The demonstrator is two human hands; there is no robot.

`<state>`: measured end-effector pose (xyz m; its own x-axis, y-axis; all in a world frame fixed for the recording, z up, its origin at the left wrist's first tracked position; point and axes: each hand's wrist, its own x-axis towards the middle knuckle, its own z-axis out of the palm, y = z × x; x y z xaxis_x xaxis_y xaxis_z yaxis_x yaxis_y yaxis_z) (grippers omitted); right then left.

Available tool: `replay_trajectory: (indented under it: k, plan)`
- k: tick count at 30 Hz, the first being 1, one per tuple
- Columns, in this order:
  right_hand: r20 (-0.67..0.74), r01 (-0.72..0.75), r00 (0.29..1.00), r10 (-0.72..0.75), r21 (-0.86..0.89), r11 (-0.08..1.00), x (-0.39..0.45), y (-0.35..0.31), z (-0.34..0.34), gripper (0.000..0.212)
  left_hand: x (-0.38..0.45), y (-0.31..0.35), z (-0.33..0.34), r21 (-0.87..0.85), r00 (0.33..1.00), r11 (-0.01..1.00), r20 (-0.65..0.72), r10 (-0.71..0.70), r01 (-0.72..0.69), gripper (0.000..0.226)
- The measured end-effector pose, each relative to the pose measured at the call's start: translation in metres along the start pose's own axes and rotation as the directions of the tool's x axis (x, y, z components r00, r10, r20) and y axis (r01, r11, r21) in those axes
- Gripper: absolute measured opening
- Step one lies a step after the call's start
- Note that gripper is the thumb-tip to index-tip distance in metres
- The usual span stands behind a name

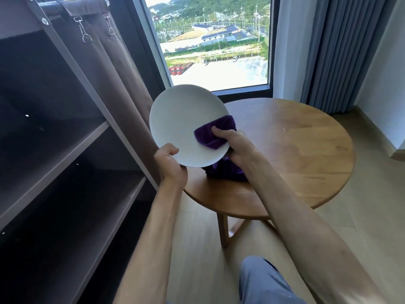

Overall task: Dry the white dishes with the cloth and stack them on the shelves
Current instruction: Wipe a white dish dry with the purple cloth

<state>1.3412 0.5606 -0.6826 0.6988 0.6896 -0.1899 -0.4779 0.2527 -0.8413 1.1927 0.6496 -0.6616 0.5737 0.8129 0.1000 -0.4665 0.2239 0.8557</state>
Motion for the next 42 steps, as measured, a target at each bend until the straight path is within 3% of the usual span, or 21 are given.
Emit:
replay_trajectory:
  k: [4,6,8,12,14,18,20,24,28,32,33,36,39,42]
  plan:
    - [0.007,0.111,0.994,-0.111,0.038,0.993,0.006,-0.008,-0.003,0.034,0.024,0.032,-0.010,0.204,0.978,0.979,0.196,-0.065,0.024,0.050]
    - [-0.050,0.130,0.991,-0.125,0.103,0.986,0.010,-0.006,0.003,0.033,0.020,0.027,0.000,0.228,0.992,0.973,0.126,-0.011,-0.018,0.061]
    - [-0.107,0.125,0.989,-0.106,0.186,0.975,0.014,-0.001,0.011,0.035,0.002,0.006,0.011,0.315,0.989,0.939,-0.008,0.151,-0.141,0.068]
    - [-0.107,0.080,0.993,-0.055,0.243,0.967,0.017,0.009,0.016,0.031,-0.014,-0.021,0.024,0.477,0.932,0.837,-0.091,0.351,-0.269,0.056]
    - [-0.073,0.080,0.995,-0.065,0.231,0.970,0.019,0.007,0.009,0.031,-0.004,-0.004,0.017,0.543,0.943,0.797,-0.032,0.332,-0.262,0.055]
    - [-0.044,0.137,0.991,-0.130,0.225,0.965,0.021,0.002,0.001,0.031,0.018,0.044,0.000,0.677,0.943,0.656,0.244,0.227,-0.333,0.046]
    - [-0.086,0.140,0.989,-0.118,0.330,0.934,0.019,0.006,0.015,0.033,0.020,0.046,0.006,0.627,0.934,0.694,0.192,0.303,-0.354,0.045]
    - [-0.141,0.083,0.990,-0.019,0.467,0.880,0.012,0.020,0.046,0.056,-0.007,-0.007,0.022,0.533,0.929,0.809,-0.103,0.355,-0.250,0.058]
    - [-0.120,0.104,0.991,-0.061,0.395,0.913,0.009,0.020,0.036,0.048,-0.003,-0.009,0.014,0.527,0.954,0.823,-0.072,0.291,-0.211,0.057]
    - [-0.088,0.155,0.987,-0.133,0.355,0.922,0.011,0.004,0.014,0.030,0.020,0.044,-0.004,0.700,0.951,0.646,0.260,0.166,-0.304,0.050]
    - [-0.087,0.167,0.985,-0.146,0.353,0.920,0.012,0.000,0.014,0.028,0.023,0.049,-0.004,0.687,0.943,0.650,0.290,0.164,-0.324,0.050]
    - [-0.151,0.167,0.981,-0.118,0.372,0.913,0.011,0.001,0.029,0.034,0.013,0.029,0.010,0.510,0.956,0.810,0.097,0.278,-0.288,0.059]
    - [-0.157,0.107,0.986,-0.048,0.397,0.912,0.004,0.012,0.041,0.040,-0.012,-0.010,0.029,0.451,0.957,0.878,-0.149,0.250,-0.160,0.062]
    - [-0.147,0.126,0.986,-0.078,0.348,0.929,0.006,0.010,0.025,0.040,-0.002,-0.002,0.013,0.508,0.974,0.848,-0.073,0.213,-0.147,0.050]
